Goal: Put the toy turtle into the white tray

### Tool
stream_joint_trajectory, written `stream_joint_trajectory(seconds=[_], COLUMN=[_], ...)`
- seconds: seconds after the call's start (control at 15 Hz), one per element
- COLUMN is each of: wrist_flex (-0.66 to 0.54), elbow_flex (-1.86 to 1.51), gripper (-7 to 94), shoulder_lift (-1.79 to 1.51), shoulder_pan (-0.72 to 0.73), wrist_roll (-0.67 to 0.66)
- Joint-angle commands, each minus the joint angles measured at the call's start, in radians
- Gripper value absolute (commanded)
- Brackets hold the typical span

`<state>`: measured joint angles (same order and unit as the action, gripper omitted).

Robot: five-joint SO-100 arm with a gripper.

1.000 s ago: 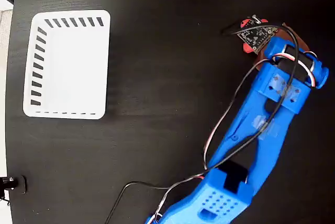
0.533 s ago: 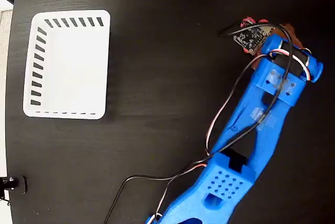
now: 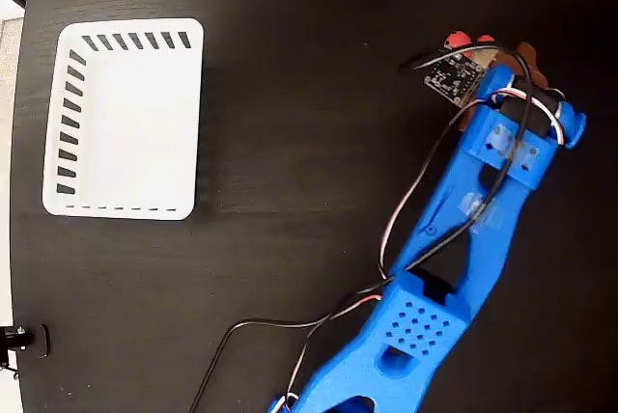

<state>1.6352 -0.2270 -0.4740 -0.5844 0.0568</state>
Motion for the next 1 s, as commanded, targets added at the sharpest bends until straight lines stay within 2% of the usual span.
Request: stream_joint_trajectory(seconds=[0.0,0.67,0.93], wrist_flex=[0.018,0.02,0.084], elbow_flex=[0.095,0.163,0.173], gripper=[62,61,60], shoulder_lift=[-0.015,0.052,0.084], shoulder_pan=[-0.012,-0.008,0.014], wrist_roll=[0.018,0.086,0.095])
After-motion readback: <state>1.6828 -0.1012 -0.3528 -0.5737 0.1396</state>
